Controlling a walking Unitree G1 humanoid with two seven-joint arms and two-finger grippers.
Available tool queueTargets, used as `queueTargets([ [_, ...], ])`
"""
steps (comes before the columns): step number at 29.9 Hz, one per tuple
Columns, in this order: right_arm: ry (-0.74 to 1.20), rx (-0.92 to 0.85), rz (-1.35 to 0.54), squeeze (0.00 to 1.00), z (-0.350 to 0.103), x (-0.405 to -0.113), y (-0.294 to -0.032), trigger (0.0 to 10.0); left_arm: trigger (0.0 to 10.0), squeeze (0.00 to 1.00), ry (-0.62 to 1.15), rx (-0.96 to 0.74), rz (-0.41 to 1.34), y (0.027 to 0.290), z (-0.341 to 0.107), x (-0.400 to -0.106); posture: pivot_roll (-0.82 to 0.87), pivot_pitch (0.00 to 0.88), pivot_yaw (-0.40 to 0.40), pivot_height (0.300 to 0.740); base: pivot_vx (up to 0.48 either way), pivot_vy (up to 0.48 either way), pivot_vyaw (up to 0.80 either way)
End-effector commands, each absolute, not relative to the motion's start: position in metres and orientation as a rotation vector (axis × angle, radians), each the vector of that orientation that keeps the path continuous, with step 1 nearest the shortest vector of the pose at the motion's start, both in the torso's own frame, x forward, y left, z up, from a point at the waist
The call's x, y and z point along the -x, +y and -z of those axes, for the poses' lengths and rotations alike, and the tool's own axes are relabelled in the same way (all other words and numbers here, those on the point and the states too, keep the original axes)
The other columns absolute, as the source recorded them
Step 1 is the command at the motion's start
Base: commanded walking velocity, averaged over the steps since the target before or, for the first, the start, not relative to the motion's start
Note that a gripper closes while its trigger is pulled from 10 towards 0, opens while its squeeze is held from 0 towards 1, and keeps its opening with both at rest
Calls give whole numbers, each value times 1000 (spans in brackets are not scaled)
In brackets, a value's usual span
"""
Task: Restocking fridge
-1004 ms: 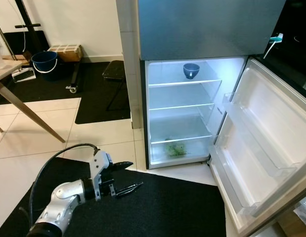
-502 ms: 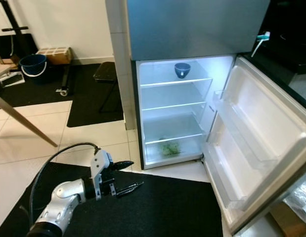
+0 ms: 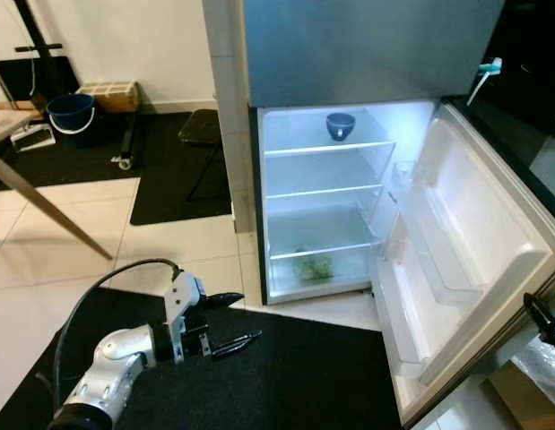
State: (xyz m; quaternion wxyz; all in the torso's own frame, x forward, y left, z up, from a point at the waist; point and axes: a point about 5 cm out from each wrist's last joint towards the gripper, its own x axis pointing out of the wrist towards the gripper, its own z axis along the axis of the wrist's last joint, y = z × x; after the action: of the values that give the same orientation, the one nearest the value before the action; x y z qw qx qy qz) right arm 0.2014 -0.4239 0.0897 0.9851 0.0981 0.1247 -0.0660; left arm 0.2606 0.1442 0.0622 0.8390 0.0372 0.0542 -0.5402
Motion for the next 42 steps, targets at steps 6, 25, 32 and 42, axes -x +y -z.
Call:
queueTargets([
  [6, 401, -207, -22, 0, -68, -188, -410, 10000, 10000, 0, 130, -89, 1160, 145, -62, -259, 83, 15, 7, 740, 0, 0, 0],
  [25, 936, -176, 78, 0, -12, -111, -411, 10000, 10000, 0, 133, -81, 1174, 142, -61, -258, 77, 18, 5, 740, 0, 0, 0],
  [32, 835, -10, 490, 0, -36, -112, -447, 10000, 10000, 0, 134, -84, 1174, 142, -61, -258, 78, 12, 4, 740, 0, 0, 0],
  [42, 493, 50, 572, 0, -75, -154, -458, 10000, 10000, 0, 131, -85, 1176, 141, -61, -259, 76, 6, 0, 740, 0, 0, 0],
])
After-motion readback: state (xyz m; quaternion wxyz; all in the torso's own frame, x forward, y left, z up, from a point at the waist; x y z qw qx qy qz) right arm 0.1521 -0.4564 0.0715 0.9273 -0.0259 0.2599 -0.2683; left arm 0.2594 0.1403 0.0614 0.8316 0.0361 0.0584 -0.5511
